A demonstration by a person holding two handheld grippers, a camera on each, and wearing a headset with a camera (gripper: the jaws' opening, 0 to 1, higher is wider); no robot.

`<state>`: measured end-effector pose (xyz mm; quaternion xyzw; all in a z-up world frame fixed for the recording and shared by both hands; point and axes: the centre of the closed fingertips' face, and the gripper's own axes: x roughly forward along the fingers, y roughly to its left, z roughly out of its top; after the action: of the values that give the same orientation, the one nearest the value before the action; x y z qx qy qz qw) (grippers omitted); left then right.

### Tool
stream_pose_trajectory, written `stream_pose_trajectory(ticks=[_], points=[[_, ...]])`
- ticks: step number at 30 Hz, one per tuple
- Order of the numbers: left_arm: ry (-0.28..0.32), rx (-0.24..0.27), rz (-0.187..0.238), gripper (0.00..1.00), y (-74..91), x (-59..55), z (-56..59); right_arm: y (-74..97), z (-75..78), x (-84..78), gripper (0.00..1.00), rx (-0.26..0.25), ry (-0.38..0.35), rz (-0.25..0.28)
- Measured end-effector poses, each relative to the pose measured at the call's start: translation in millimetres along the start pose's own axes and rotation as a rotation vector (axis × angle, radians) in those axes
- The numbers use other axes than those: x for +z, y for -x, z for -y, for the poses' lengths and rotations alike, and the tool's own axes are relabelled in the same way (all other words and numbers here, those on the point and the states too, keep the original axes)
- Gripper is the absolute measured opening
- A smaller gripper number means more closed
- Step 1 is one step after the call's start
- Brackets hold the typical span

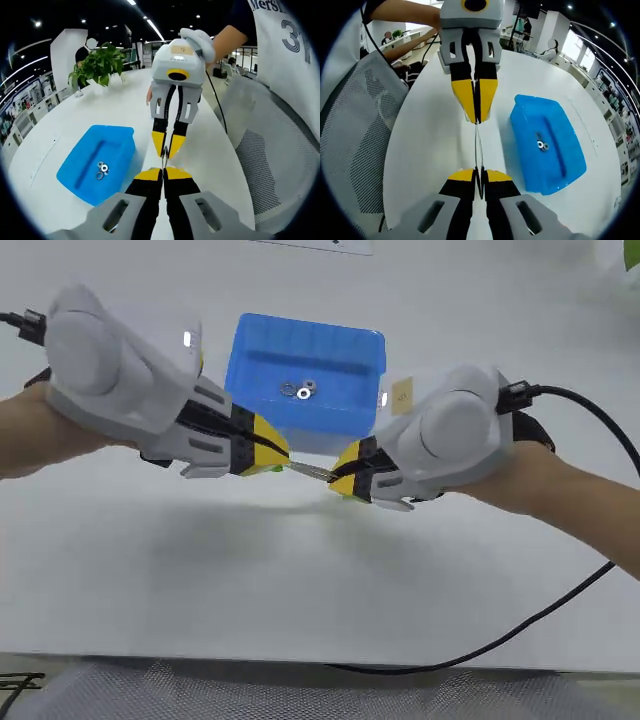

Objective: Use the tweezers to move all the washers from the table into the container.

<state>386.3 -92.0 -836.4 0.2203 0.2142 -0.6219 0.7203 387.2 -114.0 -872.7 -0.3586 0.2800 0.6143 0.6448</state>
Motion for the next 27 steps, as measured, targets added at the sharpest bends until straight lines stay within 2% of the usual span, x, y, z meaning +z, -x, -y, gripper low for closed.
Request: stream_pose_trajectory(ticks=[4,6,8,10,22,27], points=[[-0.009,0.011,-0.058,0.04,-7.4,-15.7,-3.3,-2.4,-1.0,-3.9,0.08,0.014,-0.019,0.005],[-0.012,0.007,-0.057,0.04,-9.9,-16.9,-2.1,-3.4,-0.4,-2.2,0.08,0.016,-0.029,0.021],[-0.014,0.005,-0.06,0.04,-13.7,-17.8,-1.1,-6.5,2.2,-5.0,0.08,0.011,-0.017,0.014],[-0.039,0.011,-0.087,0.04,-17.3,-21.8,-2.0,-8.7,2.5,-6.1,0.08,0.019,-0.018,0.011],[-0.018,0.012,-0.102,0.05,-20.3,-28.7,-5.3,-11.5,5.9,-12.7,0.11,0.015,0.017,0.016],[-0.008,0.028,-0.099,0.05,-15.6,-24.3,-7.3,-9.3,6.5,-15.2,0.15,0.016,0.008,0.008]])
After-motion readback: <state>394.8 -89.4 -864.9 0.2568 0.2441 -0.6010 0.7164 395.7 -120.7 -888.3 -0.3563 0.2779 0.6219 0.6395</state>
